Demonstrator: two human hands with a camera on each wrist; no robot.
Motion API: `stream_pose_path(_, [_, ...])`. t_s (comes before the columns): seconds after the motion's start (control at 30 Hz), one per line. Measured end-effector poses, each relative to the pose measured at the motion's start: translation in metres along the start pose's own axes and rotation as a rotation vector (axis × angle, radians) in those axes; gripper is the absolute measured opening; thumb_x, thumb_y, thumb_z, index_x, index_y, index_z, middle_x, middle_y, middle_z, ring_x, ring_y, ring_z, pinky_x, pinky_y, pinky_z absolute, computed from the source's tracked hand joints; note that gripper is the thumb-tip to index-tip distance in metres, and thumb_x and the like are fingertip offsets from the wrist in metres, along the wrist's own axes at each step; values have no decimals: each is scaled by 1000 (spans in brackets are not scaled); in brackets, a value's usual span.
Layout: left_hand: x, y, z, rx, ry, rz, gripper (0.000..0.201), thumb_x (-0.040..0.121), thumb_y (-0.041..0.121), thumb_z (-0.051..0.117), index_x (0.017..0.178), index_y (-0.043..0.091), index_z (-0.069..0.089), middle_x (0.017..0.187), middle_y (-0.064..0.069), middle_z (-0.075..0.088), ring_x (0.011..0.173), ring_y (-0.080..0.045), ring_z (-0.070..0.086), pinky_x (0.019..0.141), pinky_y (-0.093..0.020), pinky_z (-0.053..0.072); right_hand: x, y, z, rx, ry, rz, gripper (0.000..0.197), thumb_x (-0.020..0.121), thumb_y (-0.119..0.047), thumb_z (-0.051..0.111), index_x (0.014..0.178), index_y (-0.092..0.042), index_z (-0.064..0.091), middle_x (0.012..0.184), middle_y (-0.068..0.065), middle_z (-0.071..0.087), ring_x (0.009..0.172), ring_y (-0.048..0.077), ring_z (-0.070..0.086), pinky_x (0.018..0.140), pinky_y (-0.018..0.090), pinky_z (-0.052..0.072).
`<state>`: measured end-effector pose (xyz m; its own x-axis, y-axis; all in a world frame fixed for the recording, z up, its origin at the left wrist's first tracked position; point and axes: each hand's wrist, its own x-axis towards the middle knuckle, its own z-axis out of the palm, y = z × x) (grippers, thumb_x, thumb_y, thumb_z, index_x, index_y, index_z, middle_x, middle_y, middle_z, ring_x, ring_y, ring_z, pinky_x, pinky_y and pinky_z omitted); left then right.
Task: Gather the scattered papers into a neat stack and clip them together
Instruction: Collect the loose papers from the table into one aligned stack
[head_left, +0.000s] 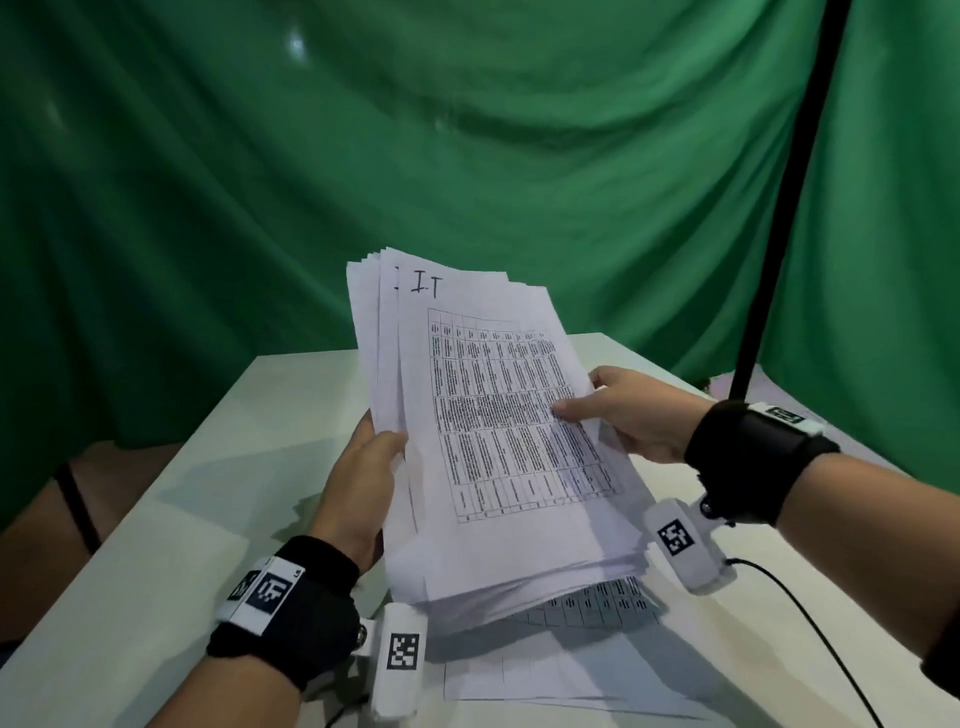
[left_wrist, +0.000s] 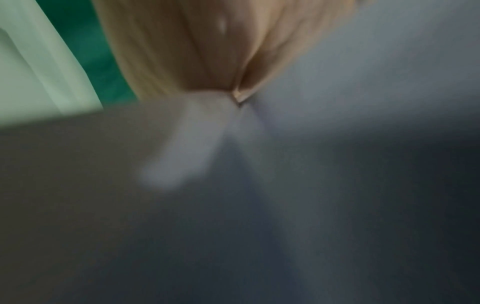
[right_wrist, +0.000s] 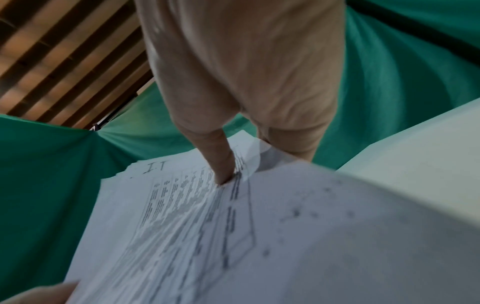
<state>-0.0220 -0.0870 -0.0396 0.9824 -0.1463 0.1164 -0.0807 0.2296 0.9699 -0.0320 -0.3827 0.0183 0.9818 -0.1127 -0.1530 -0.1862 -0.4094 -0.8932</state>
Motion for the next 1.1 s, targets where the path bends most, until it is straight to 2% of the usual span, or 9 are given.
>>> stream_pose_path(0.07, [2, -1, -3, -9, -10, 8, 38, 112, 25, 45, 146, 28, 59, 133, 6, 74, 124, -20, 70, 111, -47, 50, 2, -3, 8, -65, 18, 17, 96, 46, -65, 98, 120, -17, 59, 103, 20, 81, 75, 31, 52, 68, 44, 37])
stream_pose_path(0.17, [8, -6, -7, 175, -24, 88, 38, 110, 19, 53, 148, 24, 56, 133, 7, 73, 120, -11, 70, 110, -42, 52, 3, -10, 14, -81, 80, -5, 57, 75, -49, 92, 113, -16, 64, 99, 16, 80, 59, 25, 59, 52, 34, 46])
stream_pose_path(0.27, [15, -9, -14, 315, 24, 137, 40, 110, 11, 50, 148, 23, 53, 128, 8, 72, 112, -9, 71, 98, -33, 57, 3, -11, 14, -75, 85, -89, 45, 90, -55, 77, 107, -15, 68, 101, 18, 77, 75, 33, 70, 69, 41, 61])
stream_pose_path(0.43, [24, -2, -29, 258, 263, 184, 38, 110, 15, 49, 147, 22, 50, 122, 0, 67, 110, -27, 66, 97, -39, 53, -6, 6, 10, -505, 66, 55, 71, 107, -65, 30, 116, -4, 64, 104, 12, 70, 86, 26, 69, 74, 40, 64])
stream_pose_path(0.63, [33, -2, -44, 165, 480, 175, 38, 106, 15, 49, 143, 24, 51, 127, -3, 67, 114, -32, 66, 106, -54, 53, -11, 50, 4, -1264, -213, 97, 124, 53, -102, 62, 151, -29, 43, 129, 2, 57, 106, 24, 67, 94, 42, 58])
stream_pose_path(0.8, [33, -3, -44, 156, 487, 174, 39, 105, 15, 50, 142, 26, 53, 128, 0, 68, 114, -30, 66, 108, -56, 52, -16, 56, -23, -1116, -50, 231, 108, 79, -78, 71, 159, -11, 41, 144, 10, 61, 99, 18, 69, 62, 19, 47])
stream_pose_path(0.87, [32, -4, -43, 153, 472, 174, 36, 106, 15, 51, 140, 26, 54, 127, 1, 68, 114, -30, 66, 108, -55, 52, -15, 62, -39, -1074, 29, 301, 88, 82, -75, 71, 126, 1, 65, 122, 13, 70, 88, 23, 66, 54, 19, 50])
stream_pose_path(0.93, [34, -5, -43, 142, 452, 181, 33, 107, 14, 51, 138, 26, 54, 126, 0, 67, 113, -30, 66, 106, -52, 53, -8, 69, -52, -970, 66, 360, 67, 79, -66, 81, 90, -2, 64, 91, 10, 62, 71, 23, 59, 59, 30, 64])
stream_pose_path(1.1, [35, -9, -42, 133, 430, 184, 25, 107, 14, 51, 126, 31, 54, 112, 8, 67, 108, -26, 66, 95, -40, 53, -9, 77, -66, -753, 96, 394, 56, 80, -36, 92, 117, -6, 62, 72, 3, 70, 67, 20, 59, 53, 30, 59])
